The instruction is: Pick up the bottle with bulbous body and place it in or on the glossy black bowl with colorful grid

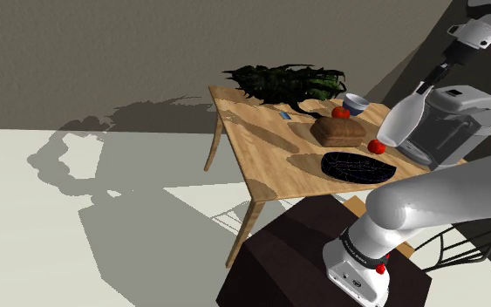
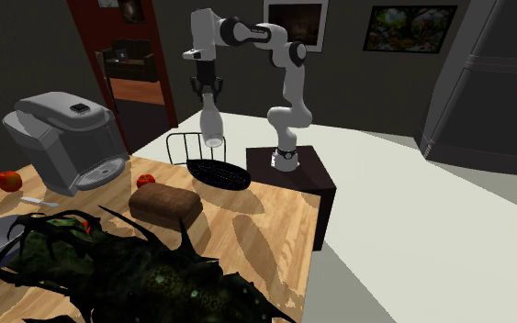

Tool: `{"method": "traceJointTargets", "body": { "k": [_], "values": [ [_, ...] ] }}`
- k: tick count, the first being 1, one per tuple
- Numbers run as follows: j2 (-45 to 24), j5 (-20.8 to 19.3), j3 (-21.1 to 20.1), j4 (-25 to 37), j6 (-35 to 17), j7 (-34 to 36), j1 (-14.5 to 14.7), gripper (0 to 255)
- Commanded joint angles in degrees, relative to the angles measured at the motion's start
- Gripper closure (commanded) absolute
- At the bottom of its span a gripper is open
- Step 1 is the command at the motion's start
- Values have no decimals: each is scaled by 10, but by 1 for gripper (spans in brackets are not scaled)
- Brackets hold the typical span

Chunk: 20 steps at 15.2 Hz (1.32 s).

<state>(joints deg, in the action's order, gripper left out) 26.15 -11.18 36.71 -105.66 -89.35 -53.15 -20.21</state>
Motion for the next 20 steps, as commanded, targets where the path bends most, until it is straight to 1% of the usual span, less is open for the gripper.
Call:
{"method": "traceJointTargets", "body": {
  "k": [1,20],
  "values": [
    [7,-3,0,-21,-16,2,-2,255],
    [34,-29,18,-186,-156,9,-18,255]
  ]
}}
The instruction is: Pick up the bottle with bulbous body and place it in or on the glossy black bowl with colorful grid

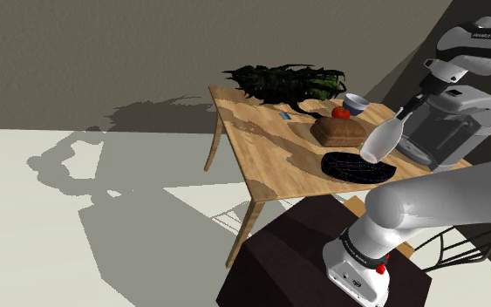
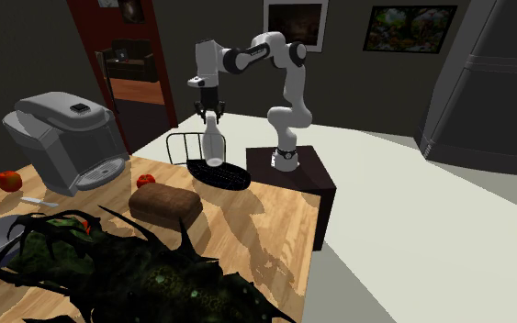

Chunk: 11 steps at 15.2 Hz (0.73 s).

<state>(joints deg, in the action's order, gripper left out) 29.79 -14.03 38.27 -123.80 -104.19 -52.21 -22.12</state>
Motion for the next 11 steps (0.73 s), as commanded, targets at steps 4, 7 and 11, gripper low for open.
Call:
{"method": "traceJointTargets", "body": {
  "k": [4,7,11],
  "values": [
    [-3,-4,9,-36,-39,-1,-1,255],
    [-3,-4,9,-36,-39,-1,-1,255],
    [-3,-4,10,-36,-39,-1,-1,255]
  ]
}}
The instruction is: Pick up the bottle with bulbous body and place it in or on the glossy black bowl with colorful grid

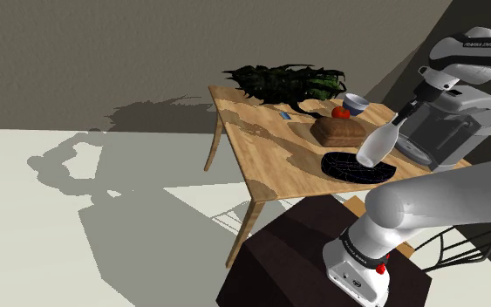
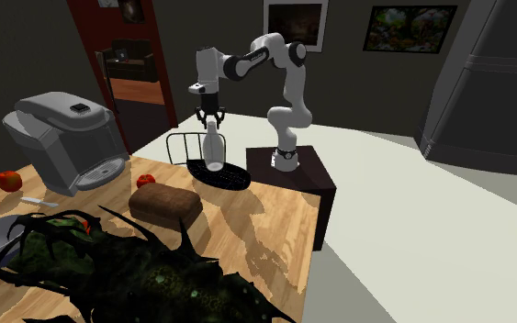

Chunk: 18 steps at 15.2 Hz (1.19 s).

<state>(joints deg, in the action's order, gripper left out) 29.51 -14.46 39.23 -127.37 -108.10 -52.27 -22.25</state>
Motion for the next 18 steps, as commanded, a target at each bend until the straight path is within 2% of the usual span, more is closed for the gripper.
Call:
{"method": "traceJointTargets", "body": {
  "k": [1,2,7,11,18],
  "values": [
    [0,0,0,0,0,0,0,255],
    [0,0,0,0,0,0,0,0],
    [0,0,0,0,0,0,0,0],
    [6,7,-16,67,73,-2,1,0],
    [6,7,-16,67,73,-2,1,0]
  ]
}}
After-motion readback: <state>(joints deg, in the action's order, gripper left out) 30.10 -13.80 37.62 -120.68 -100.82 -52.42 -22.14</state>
